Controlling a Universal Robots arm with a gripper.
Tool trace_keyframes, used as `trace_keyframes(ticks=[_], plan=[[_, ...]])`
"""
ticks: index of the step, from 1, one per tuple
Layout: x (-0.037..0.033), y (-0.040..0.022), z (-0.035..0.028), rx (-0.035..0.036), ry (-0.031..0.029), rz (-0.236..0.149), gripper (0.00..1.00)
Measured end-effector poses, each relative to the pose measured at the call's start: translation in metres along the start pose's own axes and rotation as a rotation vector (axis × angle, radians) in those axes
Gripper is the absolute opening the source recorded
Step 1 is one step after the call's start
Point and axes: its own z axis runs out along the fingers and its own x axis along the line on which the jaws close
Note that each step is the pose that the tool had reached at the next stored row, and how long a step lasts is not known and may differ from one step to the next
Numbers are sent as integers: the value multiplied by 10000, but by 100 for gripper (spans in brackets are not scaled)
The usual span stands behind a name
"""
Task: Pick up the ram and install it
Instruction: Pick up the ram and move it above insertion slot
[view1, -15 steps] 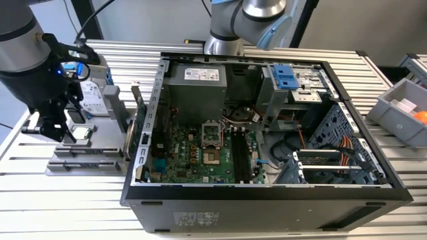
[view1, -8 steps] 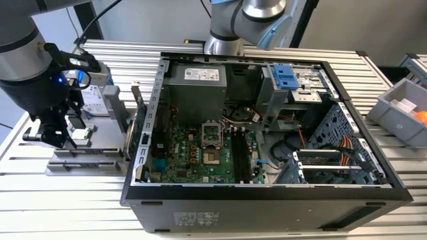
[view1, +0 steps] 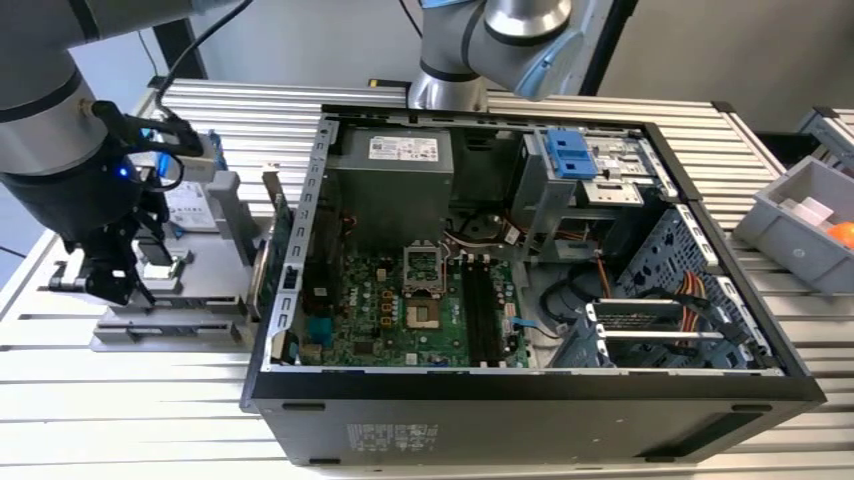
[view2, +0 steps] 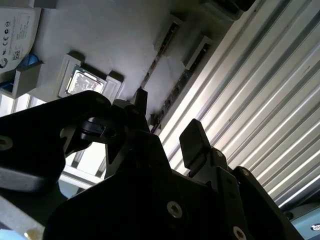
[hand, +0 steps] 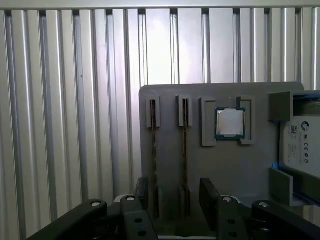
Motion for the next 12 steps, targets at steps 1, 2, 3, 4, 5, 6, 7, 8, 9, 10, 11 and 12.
trace_keyframes(ticks=[1, 2, 3, 4, 5, 6, 7, 8, 9, 10, 11, 12], plan=[[6, 1, 11, 1, 3, -2, 100], [13, 1, 22, 0, 6, -5, 100], [20, 2, 33, 0, 9, -9, 100], [27, 2, 44, 1, 11, -12, 100], [33, 2, 54, 0, 15, -15, 100], [39, 2, 65, -1, 20, -20, 100], [45, 2, 75, -2, 25, -24, 100], [51, 2, 87, -2, 28, -30, 100], [57, 2, 98, -2, 31, -35, 100], [63, 2, 109, -3, 34, -41, 100], [69, 2, 120, -3, 37, -46, 100], [73, 2, 131, -3, 40, -53, 100]])
